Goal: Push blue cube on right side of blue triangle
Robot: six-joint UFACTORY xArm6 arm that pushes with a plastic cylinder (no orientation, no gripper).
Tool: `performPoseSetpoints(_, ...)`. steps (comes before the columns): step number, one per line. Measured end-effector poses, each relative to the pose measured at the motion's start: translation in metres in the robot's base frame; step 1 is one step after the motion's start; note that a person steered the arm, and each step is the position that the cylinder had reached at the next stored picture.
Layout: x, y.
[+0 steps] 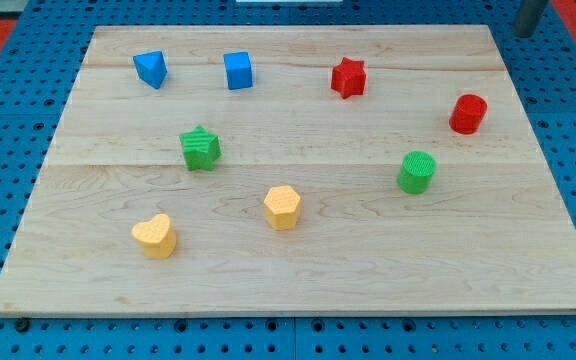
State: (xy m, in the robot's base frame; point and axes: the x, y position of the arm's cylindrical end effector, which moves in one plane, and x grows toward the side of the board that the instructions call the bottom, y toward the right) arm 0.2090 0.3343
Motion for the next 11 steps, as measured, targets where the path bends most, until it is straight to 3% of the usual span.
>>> performPoseSetpoints(2, -0.01, -0.01)
performPoseSetpoints(5, -0.018, -0.086)
performPoseSetpoints(6, -0.016, -0.163)
performPoseSetpoints(7, -0.006, -0.186)
performPoseSetpoints(8, -0.004, -0.254)
performPoseSetpoints(11, 0.081, -0.355)
